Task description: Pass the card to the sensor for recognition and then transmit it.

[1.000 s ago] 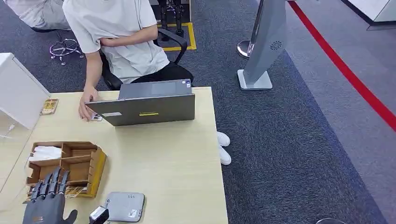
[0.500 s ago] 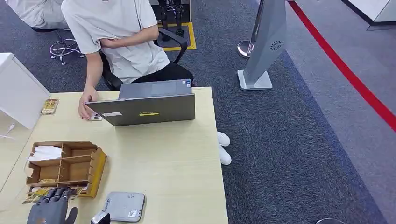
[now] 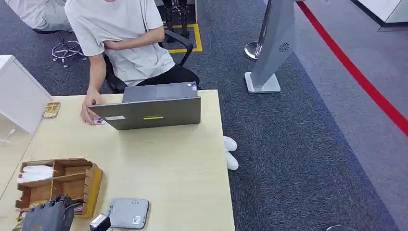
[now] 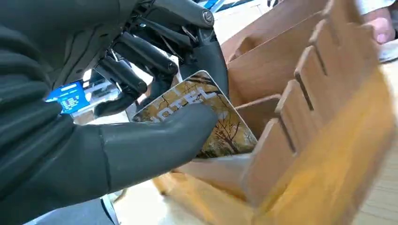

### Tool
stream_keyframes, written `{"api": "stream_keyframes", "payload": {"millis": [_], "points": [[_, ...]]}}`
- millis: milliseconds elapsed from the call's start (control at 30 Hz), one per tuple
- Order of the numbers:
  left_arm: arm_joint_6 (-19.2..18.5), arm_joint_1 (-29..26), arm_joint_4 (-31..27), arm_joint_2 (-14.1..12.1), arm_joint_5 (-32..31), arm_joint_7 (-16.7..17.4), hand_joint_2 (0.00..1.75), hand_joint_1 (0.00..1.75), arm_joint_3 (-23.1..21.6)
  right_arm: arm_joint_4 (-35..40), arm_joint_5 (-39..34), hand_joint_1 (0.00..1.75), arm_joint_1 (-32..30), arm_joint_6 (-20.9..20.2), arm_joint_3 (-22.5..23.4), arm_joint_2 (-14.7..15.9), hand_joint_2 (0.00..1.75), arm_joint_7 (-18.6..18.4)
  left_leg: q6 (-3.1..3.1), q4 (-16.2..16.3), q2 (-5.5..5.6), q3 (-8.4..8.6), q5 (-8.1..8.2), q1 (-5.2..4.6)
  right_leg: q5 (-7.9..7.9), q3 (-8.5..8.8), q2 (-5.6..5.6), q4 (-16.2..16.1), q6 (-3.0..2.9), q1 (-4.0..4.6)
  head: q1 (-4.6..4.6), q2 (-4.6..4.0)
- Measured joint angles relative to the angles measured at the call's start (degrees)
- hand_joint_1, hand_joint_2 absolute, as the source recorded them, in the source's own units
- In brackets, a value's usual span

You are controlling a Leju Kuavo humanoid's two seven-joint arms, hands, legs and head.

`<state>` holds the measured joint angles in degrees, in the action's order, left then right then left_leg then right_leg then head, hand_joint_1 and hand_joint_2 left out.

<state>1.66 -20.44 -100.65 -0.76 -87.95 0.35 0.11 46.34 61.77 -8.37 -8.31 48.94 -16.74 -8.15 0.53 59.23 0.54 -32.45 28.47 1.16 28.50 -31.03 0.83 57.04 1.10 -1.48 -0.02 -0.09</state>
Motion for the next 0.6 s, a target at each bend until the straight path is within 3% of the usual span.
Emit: {"api": "stream_keyframes", "payload": {"millis": [200,600], "points": [[1.2,-0.1,0.0,-0.1,0.0,1.9,1.75,1.75,0.0,0.0,0.2,0.00,0.0,0.0,0.2,0.0,1.75,0.1,0.00,0.0,0.00,0.01,0.00,0.00,0.00,0.00,0.00,0.0,0.00,0.00,0.00,0.00],[1.6,-0.1,0.0,-0.4,0.0,2.5,1.75,1.75,0.0,0.0,0.2,0.00,0.0,0.0,0.2,0.0,1.75,0.2,0.00,0.0,0.00,0.01,0.00,0.00,0.00,-0.01,0.00,0.0,0.00,0.00,-0.02,0.00]]}}
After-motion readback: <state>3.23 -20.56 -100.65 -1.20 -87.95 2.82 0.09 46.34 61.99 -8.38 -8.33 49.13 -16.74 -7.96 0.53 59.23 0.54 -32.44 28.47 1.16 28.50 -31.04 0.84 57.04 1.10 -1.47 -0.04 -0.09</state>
